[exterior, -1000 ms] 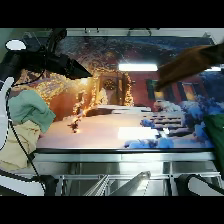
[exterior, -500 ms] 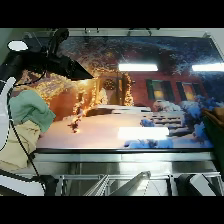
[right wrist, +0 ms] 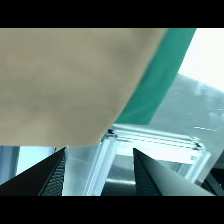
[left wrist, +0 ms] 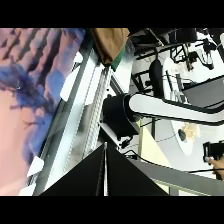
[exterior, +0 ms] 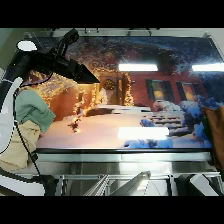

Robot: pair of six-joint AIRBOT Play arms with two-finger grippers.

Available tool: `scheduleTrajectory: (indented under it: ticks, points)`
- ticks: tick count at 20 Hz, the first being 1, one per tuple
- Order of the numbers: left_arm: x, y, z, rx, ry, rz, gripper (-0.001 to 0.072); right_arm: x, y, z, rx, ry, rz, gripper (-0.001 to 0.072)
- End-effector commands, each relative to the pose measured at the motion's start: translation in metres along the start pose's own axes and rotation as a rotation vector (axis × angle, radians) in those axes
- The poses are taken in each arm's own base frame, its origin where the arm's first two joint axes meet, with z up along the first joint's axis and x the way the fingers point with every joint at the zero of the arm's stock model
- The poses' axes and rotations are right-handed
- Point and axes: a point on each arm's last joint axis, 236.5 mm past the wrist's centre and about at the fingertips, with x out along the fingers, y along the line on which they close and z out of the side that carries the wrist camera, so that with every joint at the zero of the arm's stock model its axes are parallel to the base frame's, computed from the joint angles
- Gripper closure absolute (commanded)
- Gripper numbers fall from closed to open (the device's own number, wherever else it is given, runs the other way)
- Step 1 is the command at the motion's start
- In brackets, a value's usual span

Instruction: Fold the shirts.

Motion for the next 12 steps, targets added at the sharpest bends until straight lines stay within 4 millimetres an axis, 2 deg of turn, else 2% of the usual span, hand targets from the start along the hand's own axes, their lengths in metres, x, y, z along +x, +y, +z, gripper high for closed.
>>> scheduleTrajectory:
  ticks: [1,2,3,4,6,7,9,10,12]
  points:
    - [0.003,-0.002,0.002,0.004,-0.003,-0.004,0.0679,-0.024,0.023,0.018,0.018,-0.048,0.101,0.0393]
    - [0.002,-0.003,0.004,0.006,-0.014,-0.011,0.0679,-0.043,0.051,0.024,0.009,-0.073,0.214,0.0712]
    - [-0.001,-0.007,0.009,0.010,-0.034,-0.024,0.0680,-0.060,0.080,0.028,-0.037,-0.104,0.321,0.0700]
    - [-0.007,-0.010,0.015,0.004,-0.054,-0.018,0.0689,-0.084,0.118,0.027,-0.099,-0.145,0.458,0.0700]
    - [-0.026,-0.019,0.028,0.034,-0.092,0.019,0.0697,-0.122,0.181,0.008,-0.210,-0.184,0.667,0.0701]
    - [-0.036,-0.021,0.029,0.042,-0.099,0.065,0.0699,-0.137,0.209,-0.014,-0.300,-0.180,0.735,0.0701]
    - [-0.043,-0.020,0.014,0.010,-0.078,0.169,0.0699,-0.152,0.244,-0.076,-0.553,-0.146,0.777,0.0700]
    - [-0.039,-0.022,-0.003,-0.010,-0.050,0.204,0.0699,-0.154,0.255,-0.114,-0.690,-0.117,0.782,0.0700]
    - [-0.021,-0.025,-0.044,-0.061,-0.003,0.252,0.0699,-0.146,0.262,-0.186,-0.909,-0.053,0.787,0.0700]
